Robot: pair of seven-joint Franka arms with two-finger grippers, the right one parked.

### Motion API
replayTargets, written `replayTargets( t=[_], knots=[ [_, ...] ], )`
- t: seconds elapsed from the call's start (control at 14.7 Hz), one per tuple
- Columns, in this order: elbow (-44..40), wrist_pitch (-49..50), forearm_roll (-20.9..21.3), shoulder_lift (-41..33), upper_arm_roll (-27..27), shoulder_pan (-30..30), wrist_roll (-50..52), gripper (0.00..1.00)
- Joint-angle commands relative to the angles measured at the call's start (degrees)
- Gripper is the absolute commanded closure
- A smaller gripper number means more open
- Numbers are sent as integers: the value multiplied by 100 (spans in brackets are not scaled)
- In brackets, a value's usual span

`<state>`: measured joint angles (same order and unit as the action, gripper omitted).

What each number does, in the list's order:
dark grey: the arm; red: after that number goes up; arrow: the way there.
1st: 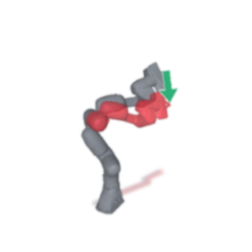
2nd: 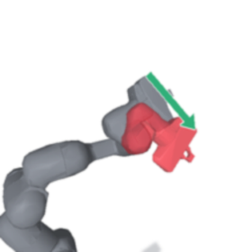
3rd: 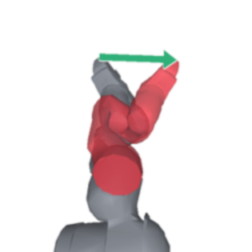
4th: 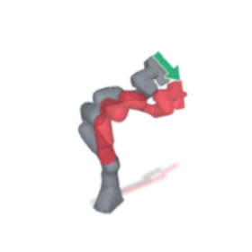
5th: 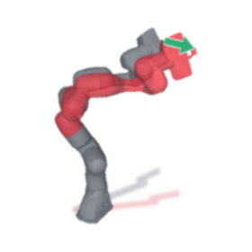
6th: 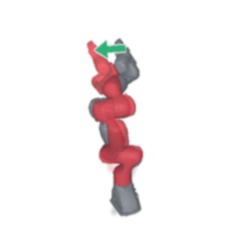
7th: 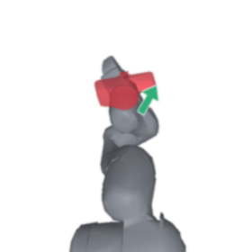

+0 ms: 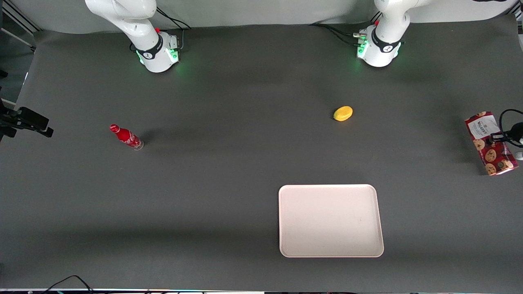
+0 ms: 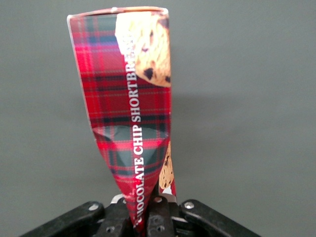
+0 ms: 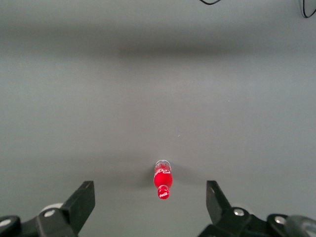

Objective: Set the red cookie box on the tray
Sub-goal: 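Carry the held cookie box over to the white tray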

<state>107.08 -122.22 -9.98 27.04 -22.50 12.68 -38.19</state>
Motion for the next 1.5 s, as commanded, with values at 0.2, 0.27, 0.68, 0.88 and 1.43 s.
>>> replayTargets(
  t=[0.2, 0.27, 0.68, 0.88, 1.43],
  knots=[
    [-2346, 2306, 197, -199, 692, -459, 898, 100],
    [-2654, 2569, 277, -216, 903, -520, 1240, 100],
    [-4088, 3188, 716, 134, 2256, -1091, 3402, 100],
    [-4555, 2925, 849, 757, 2566, -1469, 3888, 100],
    [-4626, 974, 911, 2472, 2549, -2059, 4196, 100]
  ],
)
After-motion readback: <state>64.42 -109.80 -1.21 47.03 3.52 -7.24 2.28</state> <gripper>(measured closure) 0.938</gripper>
